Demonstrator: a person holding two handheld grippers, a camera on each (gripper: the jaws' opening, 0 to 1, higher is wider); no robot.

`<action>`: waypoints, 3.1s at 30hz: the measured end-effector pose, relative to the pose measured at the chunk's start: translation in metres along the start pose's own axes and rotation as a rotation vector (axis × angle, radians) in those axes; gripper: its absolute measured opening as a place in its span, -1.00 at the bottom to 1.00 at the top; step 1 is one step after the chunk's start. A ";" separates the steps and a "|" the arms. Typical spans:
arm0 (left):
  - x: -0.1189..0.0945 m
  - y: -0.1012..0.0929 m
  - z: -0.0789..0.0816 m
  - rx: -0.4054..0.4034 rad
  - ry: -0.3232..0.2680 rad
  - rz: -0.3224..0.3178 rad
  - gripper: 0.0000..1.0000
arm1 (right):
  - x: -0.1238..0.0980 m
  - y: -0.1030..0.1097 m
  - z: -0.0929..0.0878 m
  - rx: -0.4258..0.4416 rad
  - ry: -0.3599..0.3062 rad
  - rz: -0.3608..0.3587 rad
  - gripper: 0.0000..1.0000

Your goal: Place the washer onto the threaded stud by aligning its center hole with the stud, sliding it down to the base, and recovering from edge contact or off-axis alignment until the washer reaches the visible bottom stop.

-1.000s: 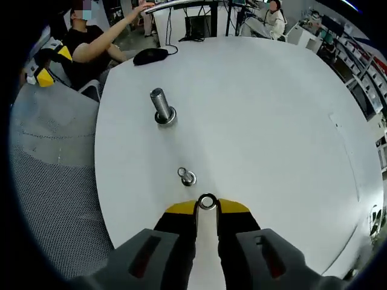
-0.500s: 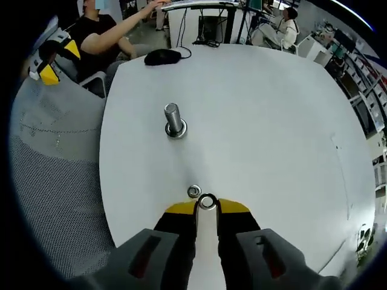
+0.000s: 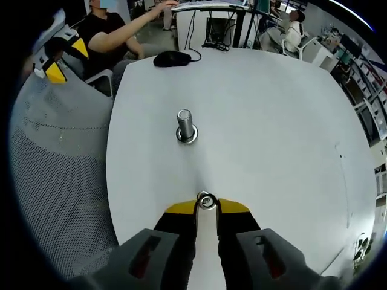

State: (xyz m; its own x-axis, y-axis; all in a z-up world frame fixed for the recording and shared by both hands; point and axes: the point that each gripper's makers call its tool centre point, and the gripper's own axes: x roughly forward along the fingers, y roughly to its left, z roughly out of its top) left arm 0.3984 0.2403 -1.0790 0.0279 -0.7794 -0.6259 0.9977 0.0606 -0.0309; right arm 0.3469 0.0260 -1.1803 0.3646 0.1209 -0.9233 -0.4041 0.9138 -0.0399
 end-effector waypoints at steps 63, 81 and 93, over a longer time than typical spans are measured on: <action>0.001 0.003 -0.001 -0.004 -0.010 0.000 -0.52 | 0.024 0.013 -0.044 0.029 0.123 0.021 -0.58; -0.001 0.002 0.000 -0.008 -0.011 0.001 -0.52 | -0.021 0.024 -0.043 0.176 -0.124 -0.055 -0.56; 0.001 0.001 -0.001 -0.008 -0.003 -0.015 -0.52 | -0.091 0.048 -0.041 0.364 -0.389 -0.133 -0.53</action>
State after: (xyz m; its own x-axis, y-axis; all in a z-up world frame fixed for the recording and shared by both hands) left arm 0.3995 0.2406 -1.0804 0.0135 -0.7821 -0.6230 0.9975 0.0538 -0.0459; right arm 0.2601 0.0435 -1.1137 0.7039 0.0664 -0.7072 -0.0424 0.9978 0.0515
